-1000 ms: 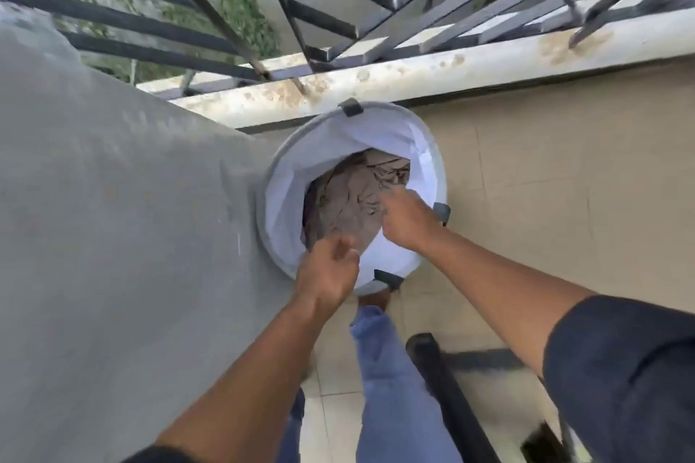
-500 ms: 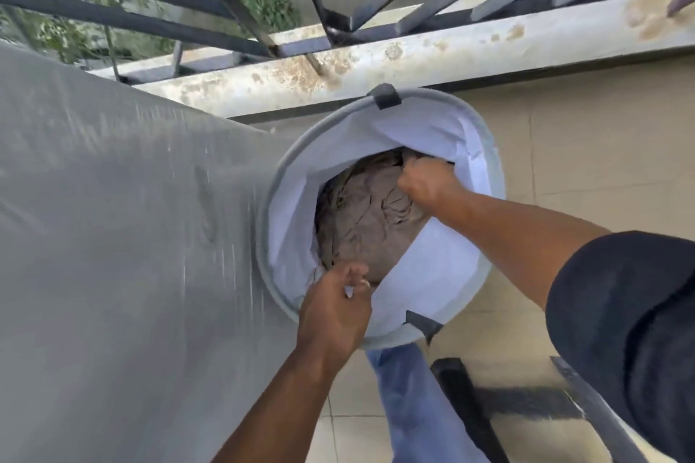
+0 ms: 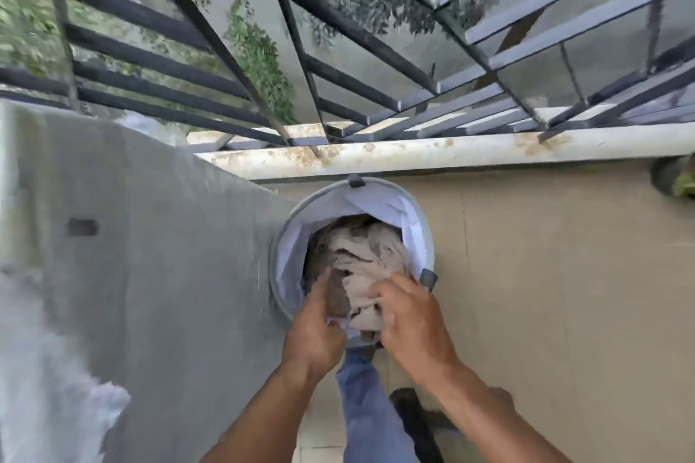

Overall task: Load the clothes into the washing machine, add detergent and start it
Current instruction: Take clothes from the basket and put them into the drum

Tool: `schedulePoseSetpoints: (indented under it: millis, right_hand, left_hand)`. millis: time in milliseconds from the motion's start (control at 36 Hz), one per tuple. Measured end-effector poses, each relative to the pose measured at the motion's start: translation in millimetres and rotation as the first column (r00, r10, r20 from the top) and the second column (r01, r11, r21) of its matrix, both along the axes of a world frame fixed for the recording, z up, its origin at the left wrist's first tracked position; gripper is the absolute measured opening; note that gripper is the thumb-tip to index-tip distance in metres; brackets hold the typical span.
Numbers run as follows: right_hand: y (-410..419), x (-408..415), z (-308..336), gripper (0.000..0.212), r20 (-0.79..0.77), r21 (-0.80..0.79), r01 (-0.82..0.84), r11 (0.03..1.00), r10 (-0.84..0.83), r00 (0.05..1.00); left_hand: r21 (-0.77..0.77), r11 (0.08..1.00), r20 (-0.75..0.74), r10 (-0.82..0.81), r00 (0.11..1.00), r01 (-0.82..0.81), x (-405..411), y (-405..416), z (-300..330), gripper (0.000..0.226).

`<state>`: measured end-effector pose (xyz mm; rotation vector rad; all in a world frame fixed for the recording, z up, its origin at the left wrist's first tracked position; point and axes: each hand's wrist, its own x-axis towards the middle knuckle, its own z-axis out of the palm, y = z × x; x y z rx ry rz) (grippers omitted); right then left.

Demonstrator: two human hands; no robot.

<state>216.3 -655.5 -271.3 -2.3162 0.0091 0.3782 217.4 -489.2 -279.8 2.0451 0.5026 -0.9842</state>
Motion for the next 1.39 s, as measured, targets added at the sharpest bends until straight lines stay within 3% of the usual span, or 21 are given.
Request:
schedulePoseSetpoints:
  millis: [111,194,306,417,528,694,861,944,1083,1139,1222,1306,1333,1389]
  right_hand:
    - [11,-10,89,0.034,0.078,0.053,0.073,0.996,-0.077,0.994]
    - [14,-11,153,0.032,0.174,0.097,0.070,0.993,-0.086,0.981]
    - [14,-12,220,0.037,0.252,0.147,0.076,0.986,-0.111,0.961]
    - [16,-22,270,0.041,0.315,0.192,0.083,0.978,-0.141,0.939]
    - [25,-30,307,0.038,0.364,0.263,0.087,0.961,-0.182,0.914]
    - [40,-31,353,0.028,0.409,0.329,0.104,0.939,-0.241,0.880]
    - [47,-36,362,0.045,0.379,0.179,0.218,0.960,-0.271,0.885]
    - [54,-42,358,0.057,0.408,0.083,0.195,0.977,-0.212,0.888]
    - [59,-54,342,0.101,0.284,-0.047,0.300,0.953,-0.276,0.918]
    - [58,-58,338,0.109,0.168,-0.020,0.377,0.926,-0.369,0.914]
    - [57,-61,334,0.095,0.007,0.110,0.392,0.913,-0.395,0.919]
    - [61,-67,335,0.065,-0.150,0.495,0.324,0.807,-0.287,0.946]
    - [63,-69,335,0.063,-0.181,0.552,0.279,0.786,-0.213,0.960]
    - [65,-73,331,0.070,-0.187,0.457,0.140,0.878,-0.059,0.981]
  left_hand:
    - [-0.071,0.992,0.179,-0.090,0.980,0.104,7,9,62,0.067]
    - [-0.028,0.986,0.347,-0.143,0.927,0.163,6,25,94,0.064]
    - [-0.025,0.993,0.437,-0.090,0.895,0.112,19,41,151,0.027]
    - [-0.171,0.966,0.482,-0.090,0.871,0.195,31,54,213,0.046]
    - [-0.251,0.877,0.516,-0.236,0.823,0.409,24,66,256,0.039]
    - [-0.217,0.910,0.646,-0.137,0.751,0.353,23,88,314,0.019]
    - [-0.120,0.944,0.744,-0.120,0.657,0.308,23,109,369,0.014]
    - [-0.218,0.930,0.767,-0.026,0.641,0.297,16,109,390,0.020]
    - [-0.411,0.877,0.748,0.168,0.643,0.248,9,106,427,0.038]
    - [-0.433,0.861,0.760,0.191,0.621,0.266,7,109,442,0.027]
    - [-0.464,0.844,0.772,0.234,0.591,0.271,3,114,458,0.013]
    - [-0.479,0.842,0.783,0.281,0.555,0.249,2,115,468,0.013]
    - [-0.496,0.840,0.772,0.313,0.554,0.217,2,115,469,0.013]
    - [-0.519,0.838,0.755,0.358,0.550,0.167,4,119,469,0.013]
